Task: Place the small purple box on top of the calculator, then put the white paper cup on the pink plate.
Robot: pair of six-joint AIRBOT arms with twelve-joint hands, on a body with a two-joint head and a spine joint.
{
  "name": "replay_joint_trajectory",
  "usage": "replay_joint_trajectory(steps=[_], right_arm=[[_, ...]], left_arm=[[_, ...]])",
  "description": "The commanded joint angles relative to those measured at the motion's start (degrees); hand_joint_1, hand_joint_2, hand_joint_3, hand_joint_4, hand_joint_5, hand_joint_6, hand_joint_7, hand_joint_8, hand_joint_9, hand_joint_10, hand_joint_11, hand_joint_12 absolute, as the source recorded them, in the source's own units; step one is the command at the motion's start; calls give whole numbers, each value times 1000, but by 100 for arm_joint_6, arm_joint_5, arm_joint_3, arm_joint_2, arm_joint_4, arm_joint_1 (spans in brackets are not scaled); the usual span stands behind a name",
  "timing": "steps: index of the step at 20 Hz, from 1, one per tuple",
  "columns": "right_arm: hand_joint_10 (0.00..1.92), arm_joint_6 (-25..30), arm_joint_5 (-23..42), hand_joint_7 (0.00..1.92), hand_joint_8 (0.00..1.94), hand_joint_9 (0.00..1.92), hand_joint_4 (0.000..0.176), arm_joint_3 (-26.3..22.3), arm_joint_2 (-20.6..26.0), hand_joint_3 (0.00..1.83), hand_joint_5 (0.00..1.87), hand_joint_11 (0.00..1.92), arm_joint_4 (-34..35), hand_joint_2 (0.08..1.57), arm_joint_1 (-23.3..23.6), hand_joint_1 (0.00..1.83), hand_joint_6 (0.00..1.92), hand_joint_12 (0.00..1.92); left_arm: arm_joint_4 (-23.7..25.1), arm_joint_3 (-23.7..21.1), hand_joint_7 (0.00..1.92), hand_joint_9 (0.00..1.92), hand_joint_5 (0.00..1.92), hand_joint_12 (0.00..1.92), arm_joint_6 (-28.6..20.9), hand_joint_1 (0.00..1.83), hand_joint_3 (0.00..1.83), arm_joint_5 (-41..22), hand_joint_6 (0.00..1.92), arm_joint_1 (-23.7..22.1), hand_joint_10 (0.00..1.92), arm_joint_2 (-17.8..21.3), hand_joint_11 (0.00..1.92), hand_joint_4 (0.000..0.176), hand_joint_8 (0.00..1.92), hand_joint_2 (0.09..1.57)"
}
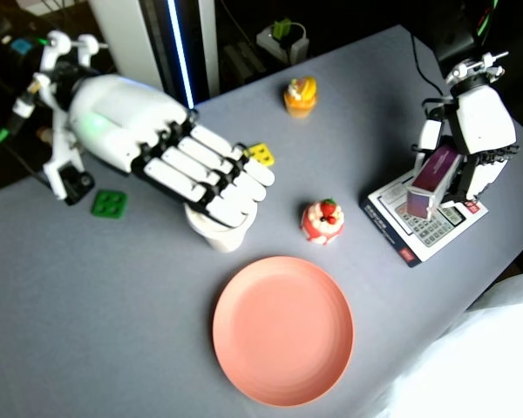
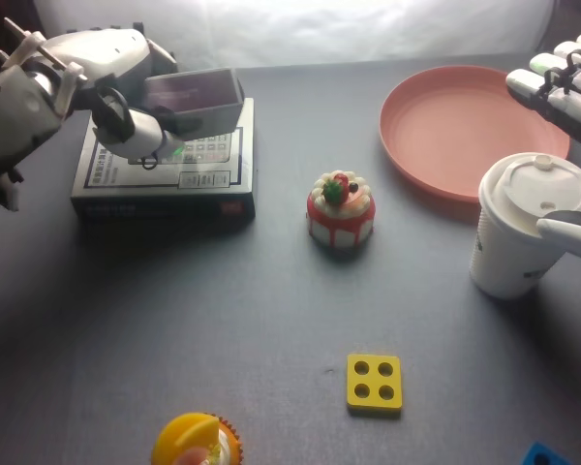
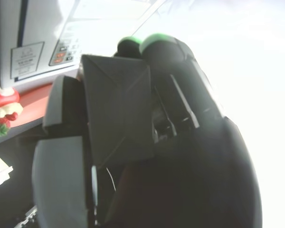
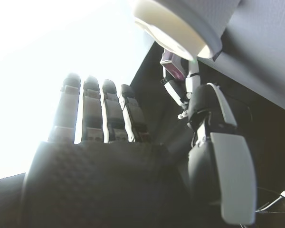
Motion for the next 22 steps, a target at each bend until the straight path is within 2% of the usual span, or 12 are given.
replay_joint_trajectory(steps=[1,2,3,4,5,7,10,15,16,17,19,22], right_arm=[[0,-16,713,0,0,0,0,22,-1,0,0,0,-58,1251,23,395,0,0],[0,-16,713,0,0,0,0,22,-1,1,0,0,-58,1253,23,417,0,0],[0,-16,715,0,0,0,0,22,-1,2,0,0,-58,1257,23,407,0,0],[0,-16,715,0,0,0,0,22,-1,0,0,0,-58,1248,23,398,0,0],[0,-16,715,0,0,0,0,22,-1,0,0,0,-55,1248,23,398,0,0],[0,-16,719,0,0,0,0,22,-1,0,0,0,-48,1249,23,393,0,0],[0,-15,724,0,0,0,0,22,-1,0,0,0,-43,1251,23,379,0,0],[0,3,744,0,0,0,0,13,3,0,0,0,-43,1237,23,374,0,0],[0,4,750,0,0,0,0,3,7,0,0,0,-44,1223,24,386,0,0],[0,26,760,0,0,0,0,-4,11,0,0,0,-47,1197,24,403,0,0],[0,169,761,0,0,0,0,1,30,0,0,0,-97,1163,24,412,0,0],[0,521,759,0,0,0,0,50,58,0,0,0,-264,1097,20,526,0,0]], left_arm=[[-26,37,934,937,708,1641,161,1231,2,-462,1143,-107,1165,2,838,0,1289,1199],[-120,42,845,917,759,1637,268,1220,2,-444,1236,-108,1151,-6,804,0,1274,1204],[-158,46,864,847,674,1568,315,1305,0,-430,598,-108,1016,-10,700,0,1208,1170],[-169,64,737,777,620,1449,317,1115,0,-403,234,-106,770,-14,560,0,641,1178],[-172,73,672,676,550,1371,317,1033,1,-388,70,-106,491,-18,358,0,260,1189],[-172,77,575,535,426,1383,318,916,0,-370,3,-105,163,-20,39,0,19,1193],[-158,80,464,492,336,1371,318,876,0,-341,0,-104,43,-29,0,0,0,1139],[-12,-30,242,279,198,1122,318,828,0,-426,0,-106,0,33,0,0,0,1087],[95,-134,181,235,156,1044,316,772,0,-533,0,-106,0,101,0,26,0,1063],[324,-317,35,60,103,718,265,737,0,-720,0,-106,4,220,0,59,0,1017],[727,-651,0,1,22,77,36,808,0,-1164,3,-44,0,430,0,69,0,972],[1618,-978,0,0,0,0,-1116,807,0,-1859,0,256,0,722,0,98,0,951]])
